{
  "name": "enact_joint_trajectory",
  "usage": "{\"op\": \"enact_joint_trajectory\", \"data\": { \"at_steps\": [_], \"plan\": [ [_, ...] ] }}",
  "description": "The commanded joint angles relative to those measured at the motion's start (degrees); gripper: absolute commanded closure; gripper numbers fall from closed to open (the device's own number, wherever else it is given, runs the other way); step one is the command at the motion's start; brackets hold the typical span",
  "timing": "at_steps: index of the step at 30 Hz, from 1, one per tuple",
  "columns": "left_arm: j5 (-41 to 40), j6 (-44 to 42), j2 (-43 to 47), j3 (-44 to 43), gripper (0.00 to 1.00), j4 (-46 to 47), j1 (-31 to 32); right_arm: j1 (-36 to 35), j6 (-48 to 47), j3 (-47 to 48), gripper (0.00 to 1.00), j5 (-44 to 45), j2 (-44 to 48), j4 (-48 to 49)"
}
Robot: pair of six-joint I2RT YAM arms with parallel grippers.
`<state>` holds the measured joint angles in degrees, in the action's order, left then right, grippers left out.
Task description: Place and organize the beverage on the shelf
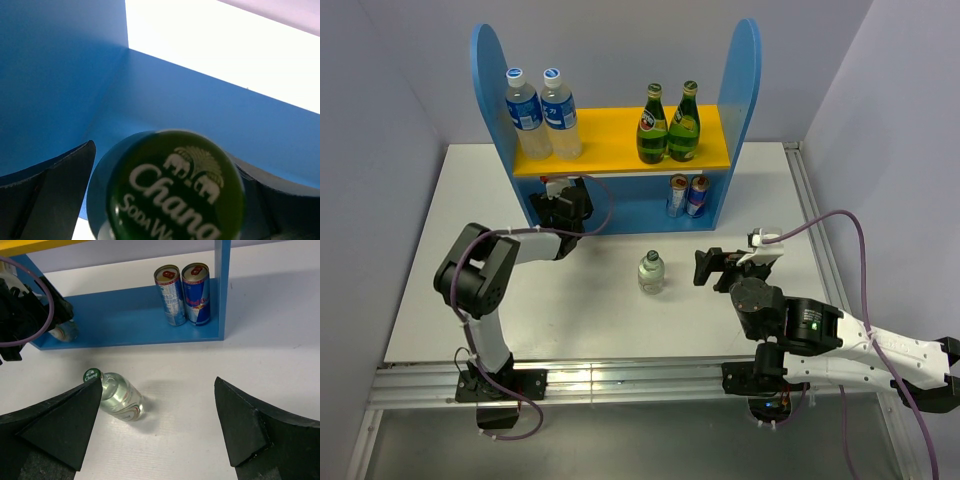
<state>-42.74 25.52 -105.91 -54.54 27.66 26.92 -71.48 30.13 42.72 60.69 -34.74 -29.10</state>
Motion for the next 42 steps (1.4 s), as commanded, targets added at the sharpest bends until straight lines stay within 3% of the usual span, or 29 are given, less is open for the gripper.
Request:
{"op": "enact_joint_trajectory", "data": {
  "at_steps": [1,13,28,34,42],
  "plan": [
    [1.34,-3.46,5.52,-0.92,0.01,4.43,-0.55,-0.24,-0.16,-0.18,0.00,0.49,0.11,2.03],
    [6.62,-3.02,15.02,3.39,0.01,-6.47,0.86,-0.24,0.63,-0.53,0.00,1.01,1.87,1.68],
    [13.74,-3.20,27.24,13.32,0.01,-6.21,2.08,-0.50,1.33,-0.18,0.00,1.45,2.40,0.45],
    [12.16,-1.26,33.91,17.89,0.01,-9.99,8.58,-0.41,1.07,-0.09,0.00,1.72,1.96,0.63],
    [9.36,5.23,47.09,25.71,0.01,-15.69,27.03,-0.50,1.34,0.26,0.00,1.80,2.22,0.10]
  ]
}}
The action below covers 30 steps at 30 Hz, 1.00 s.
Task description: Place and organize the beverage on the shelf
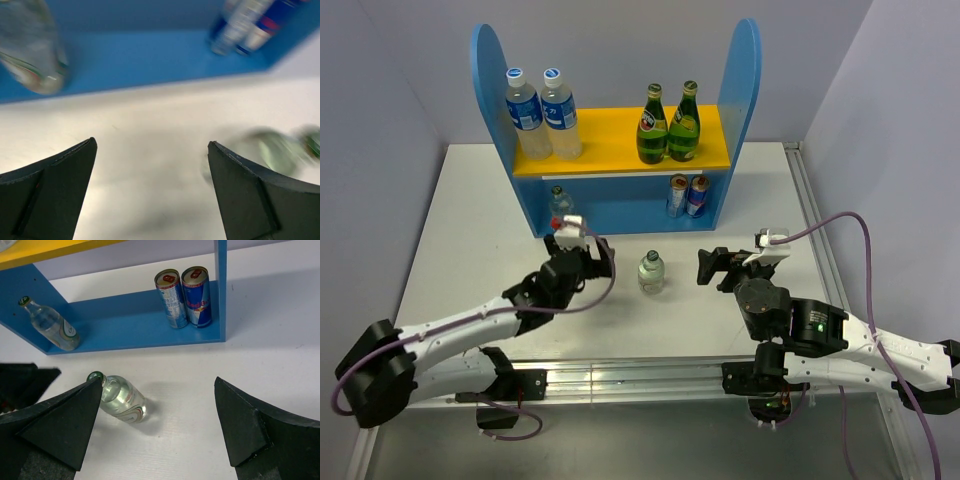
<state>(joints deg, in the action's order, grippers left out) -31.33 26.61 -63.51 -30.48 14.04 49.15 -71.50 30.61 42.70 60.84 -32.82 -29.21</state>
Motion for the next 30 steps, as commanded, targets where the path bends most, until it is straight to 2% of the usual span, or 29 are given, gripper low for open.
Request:
{"op": "enact_joint_trajectory", "data": {
  "at_steps": [1,6,8,11,17,21,30],
  "plan": [
    [-2.24,4.76,5.84,2.17,0.01,-2.44,6.65,-0.48,0.85,0.46,0.00,1.65,0.39,-0.05],
    [-0.67,4.59,8.93,4.55,0.01,-2.62,15.80,-0.48,0.77,0.37,0.00,1.56,0.12,0.03],
    [1.53,3.98,7.79,5.77,0.01,0.71,18.16,-0.48,0.59,0.46,0.00,1.56,0.12,0.38],
    [0.22,3.80,3.31,6.22,0.01,5.79,20.98,-0.48,0.59,0.46,0.00,1.56,-0.05,0.30],
    [-0.65,2.05,-13.62,0.80,0.01,13.28,21.87,-0.48,0.94,0.37,0.00,1.21,-0.05,0.03],
    [-4.25,0.55,-20.59,-2.47,0.01,18.89,21.96,-0.57,1.29,0.63,0.00,1.30,0.03,-0.32],
    [-13.93,-2.88,-34.84,-11.17,0.01,24.80,21.70,-0.57,1.12,0.46,0.00,0.68,0.21,-0.41]
  ]
}}
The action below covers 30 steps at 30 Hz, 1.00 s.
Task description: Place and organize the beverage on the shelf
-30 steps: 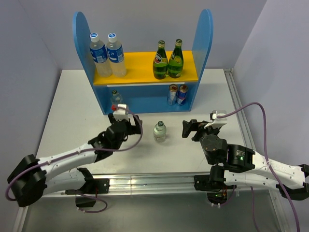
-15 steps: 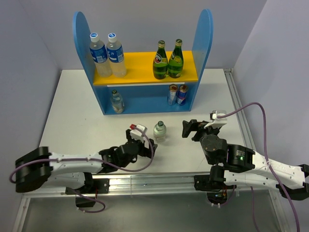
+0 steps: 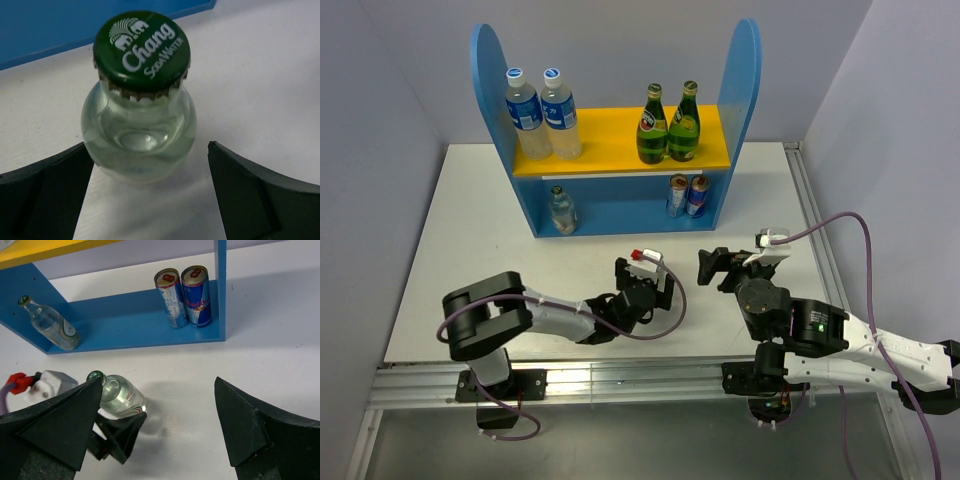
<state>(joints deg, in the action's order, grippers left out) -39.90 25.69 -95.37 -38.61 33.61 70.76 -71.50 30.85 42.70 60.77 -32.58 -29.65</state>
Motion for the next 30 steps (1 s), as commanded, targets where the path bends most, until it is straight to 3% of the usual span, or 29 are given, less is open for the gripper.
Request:
{"op": "enact_joint_trajectory", "data": {
  "at_steps": [1,3,5,6,7,9,10,12,19,24,30],
  "plan": [
    [-5.80,-1.88,-3.93,-4.27,0.01,5.33,-0.18,-0.65,0.88,0.54,0.00,0.66,-0.20,0.20],
    [-5.81,-1.26,-6.40,-5.07,0.04,5.94,-1.24,-0.65,0.70,0.54,0.00,0.58,-0.38,0.20],
    [-6.50,-0.39,-8.50,-6.04,0.21,5.77,-2.38,-0.57,0.35,0.54,0.00,0.40,-0.29,0.47],
    [-6.25,-0.38,-8.95,-6.21,0.31,5.94,-2.73,-0.65,0.35,0.46,0.00,0.31,-0.21,0.47],
    [-6.24,-0.64,-9.30,-6.21,0.47,6.38,-3.00,-0.65,0.35,0.28,0.00,0.31,-0.21,0.99],
    [-6.33,-0.99,-9.66,-6.13,0.61,7.17,-3.61,-0.57,0.00,-0.33,0.00,-0.04,-0.21,1.61],
    [-6.50,-1.08,-9.57,-6.30,0.79,7.09,-3.87,-0.57,0.09,-0.42,0.00,-0.04,-0.21,1.79],
    [-7.12,-1.52,-8.61,-6.48,1.00,6.13,-4.32,-0.65,0.26,-0.34,0.00,0.13,-0.47,1.70],
    [-7.30,-5.73,-0.26,-4.82,1.00,5.15,-8.35,-0.65,-0.44,-0.60,0.00,0.05,0.58,2.58],
    [-2.56,-7.58,5.46,-3.49,1.00,6.21,-17.40,-0.57,-0.35,-0.68,0.00,0.05,0.50,2.49],
    [2.98,-9.26,3.80,-6.21,1.00,6.65,-27.60,-0.65,-0.44,-0.68,0.00,-0.22,0.67,2.58]
  ]
}}
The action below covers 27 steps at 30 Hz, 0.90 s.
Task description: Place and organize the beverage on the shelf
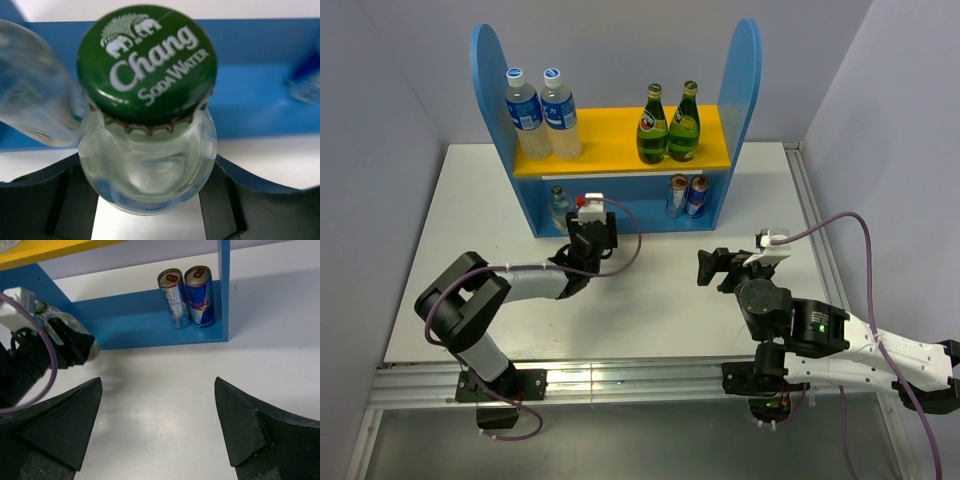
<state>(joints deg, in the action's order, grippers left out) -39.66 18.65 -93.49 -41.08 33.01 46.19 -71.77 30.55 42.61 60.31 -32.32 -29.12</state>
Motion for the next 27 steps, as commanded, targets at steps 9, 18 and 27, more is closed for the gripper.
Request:
{"op": "enact_joint_trajectory", "data": {
  "at_steps": [9,18,27],
  "plan": [
    [7.93,-1.52,-4.94,-8.58,1.00,8.20,-11.91,-0.39,-0.31,-0.77,0.00,0.51,0.32,2.32],
    [9.51,-0.81,-8.72,-11.21,0.93,8.20,-16.05,-0.30,-0.49,-1.04,0.00,0.68,-0.47,2.67],
    [10.65,-1.26,-9.34,-11.57,0.06,8.21,-16.84,-0.39,-0.75,-0.68,0.00,0.77,-1.26,2.84]
  ]
}}
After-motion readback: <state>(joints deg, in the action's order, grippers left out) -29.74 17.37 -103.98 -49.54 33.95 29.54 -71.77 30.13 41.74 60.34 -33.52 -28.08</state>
